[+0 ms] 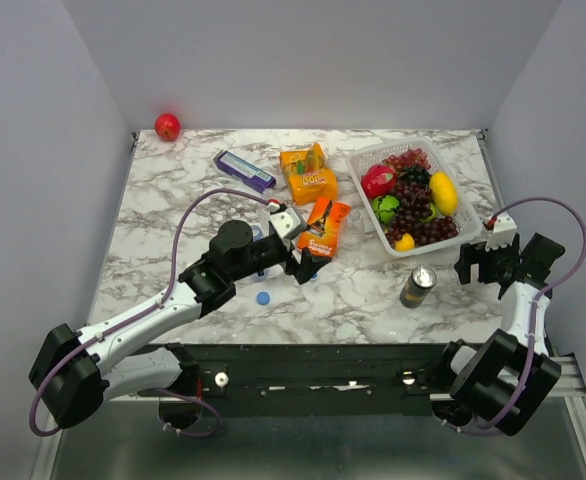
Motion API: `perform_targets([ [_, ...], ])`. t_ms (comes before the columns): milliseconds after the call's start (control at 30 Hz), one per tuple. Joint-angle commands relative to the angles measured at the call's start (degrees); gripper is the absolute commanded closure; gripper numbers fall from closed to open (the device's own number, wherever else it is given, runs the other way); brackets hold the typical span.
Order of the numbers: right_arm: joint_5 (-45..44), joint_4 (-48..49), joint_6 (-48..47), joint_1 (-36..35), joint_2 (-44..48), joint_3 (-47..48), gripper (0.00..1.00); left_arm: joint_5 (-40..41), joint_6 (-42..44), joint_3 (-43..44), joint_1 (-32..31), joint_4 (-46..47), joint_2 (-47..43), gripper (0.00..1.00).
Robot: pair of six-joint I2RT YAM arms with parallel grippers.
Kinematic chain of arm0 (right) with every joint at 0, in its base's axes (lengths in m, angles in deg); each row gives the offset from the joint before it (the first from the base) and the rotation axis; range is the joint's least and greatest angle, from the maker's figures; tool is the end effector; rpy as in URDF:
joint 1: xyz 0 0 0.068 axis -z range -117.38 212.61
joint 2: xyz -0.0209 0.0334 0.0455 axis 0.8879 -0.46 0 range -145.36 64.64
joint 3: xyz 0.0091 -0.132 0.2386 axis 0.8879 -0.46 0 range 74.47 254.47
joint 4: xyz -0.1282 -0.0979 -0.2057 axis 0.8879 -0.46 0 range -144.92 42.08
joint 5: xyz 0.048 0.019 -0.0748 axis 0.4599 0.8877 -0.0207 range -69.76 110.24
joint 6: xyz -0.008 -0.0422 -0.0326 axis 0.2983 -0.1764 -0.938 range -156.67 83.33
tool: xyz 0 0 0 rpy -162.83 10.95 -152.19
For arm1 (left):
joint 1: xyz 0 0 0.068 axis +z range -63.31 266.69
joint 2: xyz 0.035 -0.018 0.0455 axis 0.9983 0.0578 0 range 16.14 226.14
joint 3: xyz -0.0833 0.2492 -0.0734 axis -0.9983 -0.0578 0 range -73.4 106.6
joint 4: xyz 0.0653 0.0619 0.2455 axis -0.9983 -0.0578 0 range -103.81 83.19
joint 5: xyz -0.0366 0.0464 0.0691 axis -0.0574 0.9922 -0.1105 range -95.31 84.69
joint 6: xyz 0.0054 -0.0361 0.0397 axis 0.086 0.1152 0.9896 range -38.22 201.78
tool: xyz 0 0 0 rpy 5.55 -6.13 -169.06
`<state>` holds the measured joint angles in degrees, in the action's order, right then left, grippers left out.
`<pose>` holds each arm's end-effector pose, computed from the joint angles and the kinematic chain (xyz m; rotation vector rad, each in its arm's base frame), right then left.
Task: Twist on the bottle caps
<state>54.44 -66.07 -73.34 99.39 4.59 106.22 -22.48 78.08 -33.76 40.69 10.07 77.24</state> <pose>0.1752 -0.1059 0.2040 -0.2679 2.1974 0.0168 0.1662 -0.1871 0.3022 0.8395 1.5097 -0.8979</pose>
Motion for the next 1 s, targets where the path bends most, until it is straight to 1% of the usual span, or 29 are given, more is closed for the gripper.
perform_targets([
  [0,-0.88,-2.58,-0.77,0.49,1.51,2.44,0.0,-1.73,-0.43,-0.09,-0.14,2.28,-0.1,0.01],
  [67,-1.41,-6.17,-1.39,0.49,2.65,4.02,0.0,-2.25,-0.43,0.18,-0.14,2.1,-0.37,0.01],
  [133,-3.25,-9.17,-0.43,0.49,4.76,8.22,0.0,-2.34,-0.34,0.7,-0.14,1.31,-0.63,0.01],
  [167,-3.69,-13.71,-0.25,0.49,5.03,10.33,0.0,-2.6,-0.25,1.05,-0.14,1.05,-0.72,0.01],
  [200,-3.78,-16.45,0.01,0.49,4.6,15.66,0.0,-3.22,0.01,1.4,-0.14,0.44,-0.89,0.01],
  [300,-5.1,-23.49,2.99,0.49,4.33,23.24,0.01,-3.66,0.45,2.63,-0.14,0.08,-1.16,0.01],
  [333,-3.97,-24.99,3.0,0.49,4.33,28.06,0.0,-3.75,0.89,3.33,-0.14,0.08,-1.16,0.01],
  [400,-0.82,-28.42,2.92,0.49,4.5,33.27,0.0,-4.01,1.42,4.3,-0.14,-0.53,-1.42,0.01],
  [433,4.25,-28.95,3.35,0.49,4.42,37.47,0.0,-3.84,1.68,5.44,-0.14,-0.97,-1.42,0.01],
  [500,11.21,-29.31,5.71,-0.03,3.54,40.57,0.01,-3.66,2.21,6.85,-0.06,-2.89,-1.6,0.01],
  [533,14.55,-29.05,6.86,-3.6,3.28,41.89,0.0,-3.4,2.56,8.25,0.12,-3.87,-1.6,0.01],
  [567,14.24,-27.91,7.39,-7.03,3.01,43.04,0.0,-3.48,3.17,8.96,0.29,-4.92,-1.69,0.01],
  [600,12.93,-27.55,5.83,-11.59,3.1,43.31,0.0,-3.66,3.26,9.57,0.56,-6.93,-1.95,0.01],
  [633,9.26,-27.38,4.51,-21.73,3.27,43.14,0.0,-4.01,3.44,10.54,1.34,-8.0,-2.12,0.01],
  [700,6.16,-25.19,2.22,-31.28,3.98,40.6,0.0,-5.41,3.44,11.6,1.96,-11.76,-2.56,0.01],
  [733,2.75,-23.7,2.39,-39.33,3.98,39.72,0.0,-5.59,5.09,12.56,2.23,-13.18,-2.74,0.01],
  [833,0.0,-21.06,2.56,-48.6,0.47,38.3,0.01,-6.56,8.35,13.62,2.84,-18.19,-3.7,0.01],
  [900,-0.18,-18.86,4.75,-50.65,-1.81,37.34,0.02,-6.74,11.68,14.24,3.28,-21.78,-4.49,0.01],
  [967,-2.19,-15.7,5.2,-53.11,-3.22,36.9,0.02,-6.65,13.89,14.85,4.16,-23.64,-4.85,0.01],
])
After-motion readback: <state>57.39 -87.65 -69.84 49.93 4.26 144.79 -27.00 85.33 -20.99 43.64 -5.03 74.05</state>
